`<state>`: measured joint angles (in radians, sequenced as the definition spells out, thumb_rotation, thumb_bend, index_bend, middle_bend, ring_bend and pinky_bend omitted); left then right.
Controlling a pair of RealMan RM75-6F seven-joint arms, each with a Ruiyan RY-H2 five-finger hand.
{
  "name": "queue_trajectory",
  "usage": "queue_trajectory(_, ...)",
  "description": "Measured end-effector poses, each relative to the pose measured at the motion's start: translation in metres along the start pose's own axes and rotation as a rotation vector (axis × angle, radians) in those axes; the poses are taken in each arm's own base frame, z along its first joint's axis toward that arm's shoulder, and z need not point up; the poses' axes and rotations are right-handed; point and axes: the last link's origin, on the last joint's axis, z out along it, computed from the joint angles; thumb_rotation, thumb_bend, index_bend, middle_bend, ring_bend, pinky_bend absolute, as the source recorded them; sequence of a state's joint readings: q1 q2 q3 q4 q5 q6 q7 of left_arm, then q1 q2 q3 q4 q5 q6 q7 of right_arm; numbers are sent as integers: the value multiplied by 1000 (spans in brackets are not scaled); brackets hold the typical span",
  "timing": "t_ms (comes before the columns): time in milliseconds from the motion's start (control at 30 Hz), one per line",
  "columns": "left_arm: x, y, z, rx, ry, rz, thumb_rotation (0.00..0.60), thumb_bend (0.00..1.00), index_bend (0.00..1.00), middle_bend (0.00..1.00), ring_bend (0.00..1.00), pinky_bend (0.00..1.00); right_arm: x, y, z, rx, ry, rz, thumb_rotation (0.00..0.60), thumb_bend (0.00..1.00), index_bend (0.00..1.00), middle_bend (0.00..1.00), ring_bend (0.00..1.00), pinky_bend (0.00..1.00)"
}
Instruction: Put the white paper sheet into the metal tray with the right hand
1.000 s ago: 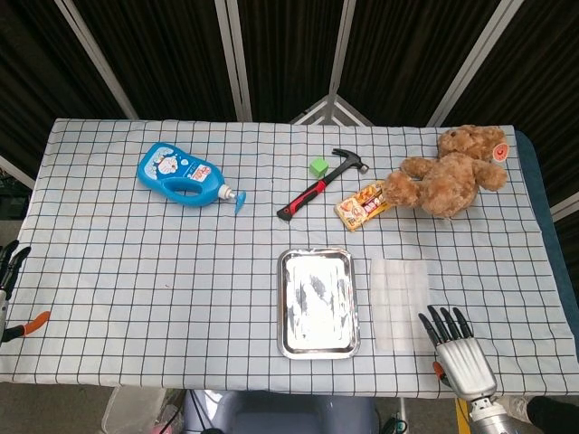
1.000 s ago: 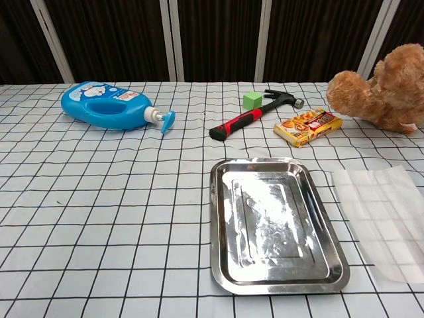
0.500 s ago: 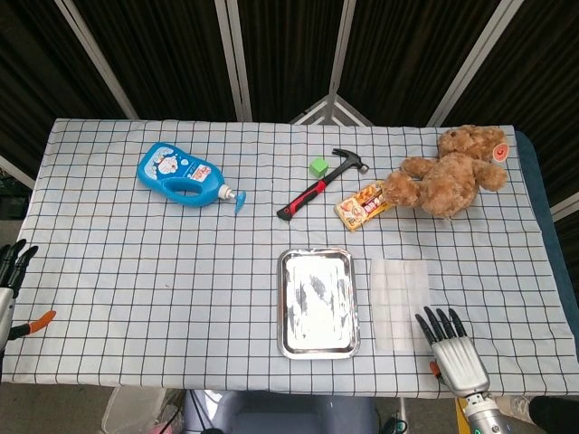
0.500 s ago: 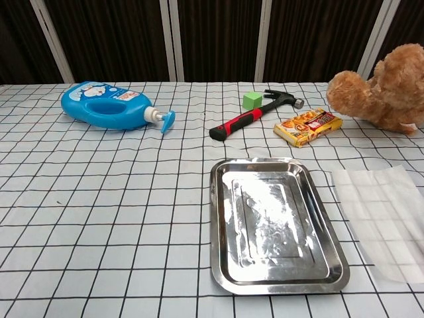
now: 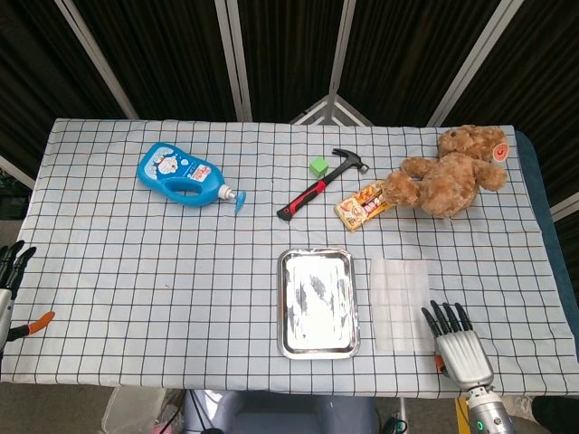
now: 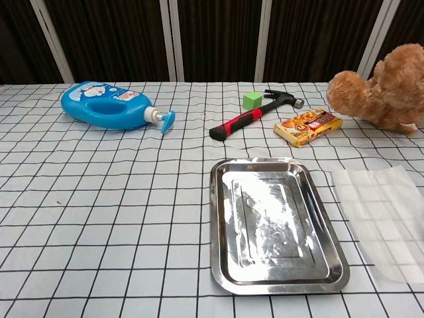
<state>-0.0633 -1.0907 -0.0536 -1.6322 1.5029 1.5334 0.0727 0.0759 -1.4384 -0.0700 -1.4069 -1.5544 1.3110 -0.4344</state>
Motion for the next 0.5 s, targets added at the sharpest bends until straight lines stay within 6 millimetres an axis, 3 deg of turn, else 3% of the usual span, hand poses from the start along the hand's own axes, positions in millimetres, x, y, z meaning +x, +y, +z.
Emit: queue_trajectory(500, -1, 0, 1, 3, -7, -6, 600, 0, 0, 0, 0, 0, -1, -2, 9, -5, -12, -8, 600, 395, 0, 0, 0, 0)
